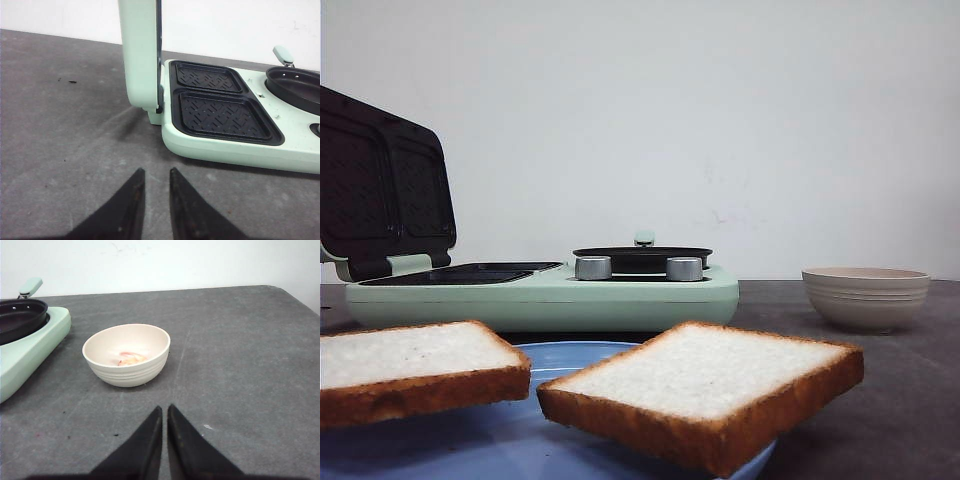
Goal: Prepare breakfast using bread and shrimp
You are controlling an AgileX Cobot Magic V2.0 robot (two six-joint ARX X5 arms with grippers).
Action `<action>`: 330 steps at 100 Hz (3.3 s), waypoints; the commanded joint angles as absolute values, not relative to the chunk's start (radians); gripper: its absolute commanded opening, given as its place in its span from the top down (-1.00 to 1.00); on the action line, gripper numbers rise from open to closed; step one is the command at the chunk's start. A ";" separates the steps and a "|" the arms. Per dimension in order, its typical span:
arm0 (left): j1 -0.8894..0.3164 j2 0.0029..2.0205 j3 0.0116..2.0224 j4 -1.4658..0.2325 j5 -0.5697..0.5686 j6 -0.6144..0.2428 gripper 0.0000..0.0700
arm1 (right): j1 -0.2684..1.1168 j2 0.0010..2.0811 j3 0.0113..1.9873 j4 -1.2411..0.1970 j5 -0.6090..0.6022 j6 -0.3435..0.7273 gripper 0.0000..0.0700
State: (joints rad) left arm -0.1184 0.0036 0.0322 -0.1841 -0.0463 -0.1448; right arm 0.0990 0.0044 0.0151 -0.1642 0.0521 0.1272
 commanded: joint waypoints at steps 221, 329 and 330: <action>-0.137 1.357 0.927 -1.052 0.520 -0.081 -0.40 | 0.132 0.310 0.591 -0.361 -0.523 0.398 -0.26; -0.214 1.566 0.927 -0.999 0.651 -0.052 0.41 | 0.131 0.310 0.591 -0.399 -0.496 0.359 -0.26; -0.214 1.566 0.927 -0.999 0.651 -0.051 0.46 | 0.131 0.310 0.591 -0.399 -0.496 0.359 -0.26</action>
State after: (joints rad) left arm -0.2108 1.5459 0.9138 -0.9985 0.6453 -0.0692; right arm 0.1299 0.3054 0.5758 -0.4068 -0.4973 0.3698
